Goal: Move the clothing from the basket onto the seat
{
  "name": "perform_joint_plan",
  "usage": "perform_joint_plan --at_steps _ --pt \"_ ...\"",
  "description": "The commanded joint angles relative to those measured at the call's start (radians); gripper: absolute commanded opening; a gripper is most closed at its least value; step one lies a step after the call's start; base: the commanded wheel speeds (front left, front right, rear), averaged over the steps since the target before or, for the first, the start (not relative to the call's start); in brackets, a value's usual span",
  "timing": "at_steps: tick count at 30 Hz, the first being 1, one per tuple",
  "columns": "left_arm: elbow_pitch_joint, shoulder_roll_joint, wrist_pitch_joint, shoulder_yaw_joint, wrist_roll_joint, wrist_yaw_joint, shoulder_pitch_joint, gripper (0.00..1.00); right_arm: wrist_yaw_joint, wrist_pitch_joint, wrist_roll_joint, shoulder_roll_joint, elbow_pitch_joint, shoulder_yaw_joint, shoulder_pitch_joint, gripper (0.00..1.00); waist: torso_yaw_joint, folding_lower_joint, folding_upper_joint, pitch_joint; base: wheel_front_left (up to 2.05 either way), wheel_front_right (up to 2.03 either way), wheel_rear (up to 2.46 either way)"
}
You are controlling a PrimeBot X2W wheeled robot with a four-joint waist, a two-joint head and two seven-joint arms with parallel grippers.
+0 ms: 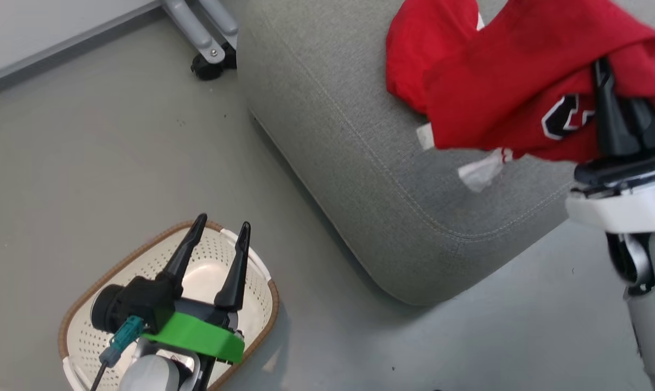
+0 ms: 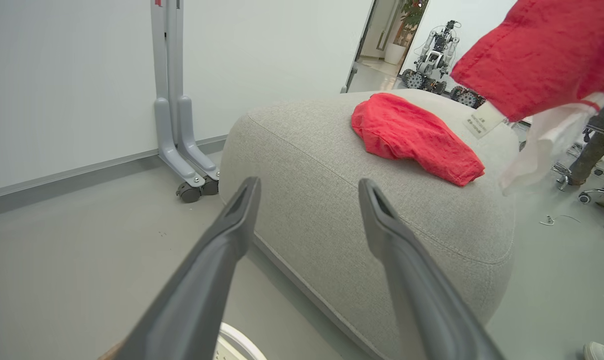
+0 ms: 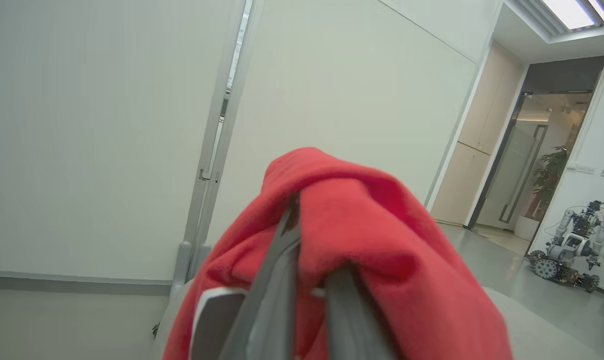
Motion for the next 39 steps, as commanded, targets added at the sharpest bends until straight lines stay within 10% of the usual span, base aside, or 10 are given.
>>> perform_joint_plan --at_steps 1,14,27,39 --pt "-0.013 0.017 0.0 -0.004 -0.003 -0.003 -0.028 1.0 -0.001 -0.003 -0.006 -0.008 0.005 -0.009 -0.045 0.0 0.064 -0.0001 -0.0001 0.087 0.0 0.0 0.0" --pt "-0.068 0.085 0.0 -0.054 -0.039 -0.003 -0.158 1.0 -0.001 -0.003 0.015 -0.121 0.152 -0.105 -0.427 0.0 0.141 -0.0001 -0.0001 0.307 0.0 0.0 0.0" --pt "-0.075 0.131 0.0 -0.06 -0.031 -0.003 -0.195 1.0 -0.001 -0.003 0.061 -0.138 0.562 -0.18 -0.584 0.0 0.192 -0.0001 -0.0001 0.433 0.0 0.0 0.0" --pt "-0.066 0.134 0.0 -0.048 -0.026 -0.003 -0.188 1.0 -0.001 -0.003 0.113 -0.111 0.907 -0.032 -0.554 0.0 0.187 -0.0001 -0.0001 0.432 0.0 0.0 0.0"
